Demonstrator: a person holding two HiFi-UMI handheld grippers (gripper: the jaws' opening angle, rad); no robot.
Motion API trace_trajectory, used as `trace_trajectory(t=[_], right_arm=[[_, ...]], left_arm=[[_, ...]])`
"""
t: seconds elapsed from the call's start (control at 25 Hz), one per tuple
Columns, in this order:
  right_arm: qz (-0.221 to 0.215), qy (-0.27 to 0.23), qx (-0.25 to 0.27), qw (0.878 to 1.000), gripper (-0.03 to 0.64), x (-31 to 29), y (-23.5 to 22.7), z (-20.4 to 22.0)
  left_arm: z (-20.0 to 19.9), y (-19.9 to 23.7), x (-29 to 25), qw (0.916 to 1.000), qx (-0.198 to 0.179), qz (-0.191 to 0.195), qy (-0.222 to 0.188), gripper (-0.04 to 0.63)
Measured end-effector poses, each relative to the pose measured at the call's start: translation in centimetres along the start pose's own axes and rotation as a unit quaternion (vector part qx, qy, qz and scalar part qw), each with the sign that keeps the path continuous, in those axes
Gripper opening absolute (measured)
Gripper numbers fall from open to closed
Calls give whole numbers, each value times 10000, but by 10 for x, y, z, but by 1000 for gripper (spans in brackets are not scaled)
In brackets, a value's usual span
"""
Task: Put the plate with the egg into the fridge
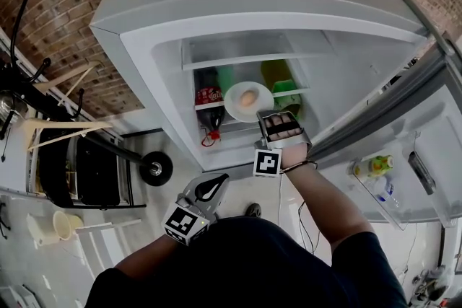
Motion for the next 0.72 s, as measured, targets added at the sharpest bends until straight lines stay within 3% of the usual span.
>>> trace_trajectory(t=[0.2, 0.36, 0.72], right_arm=[[-70, -31, 1, 10000, 23, -14, -4, -1], [-471, 12, 127, 9988, 25, -22, -8, -1], [-876, -14, 253, 9958, 41, -40, -14, -8]], left_arm=[[1, 0, 2, 10000, 9, -35, 16, 5], [2, 0, 3, 10000, 36, -70, 1, 5], [4, -2, 4, 9999, 61, -125, -2, 5]])
Point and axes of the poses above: the fingertips, and each gripper's own axes: x backward along the fingers, y to its left, z out of its underside, the point moved 10 cm from there along x, backward along the fingers, and after that the axes turned 2 degrees about -z, right-handed, at the moved point
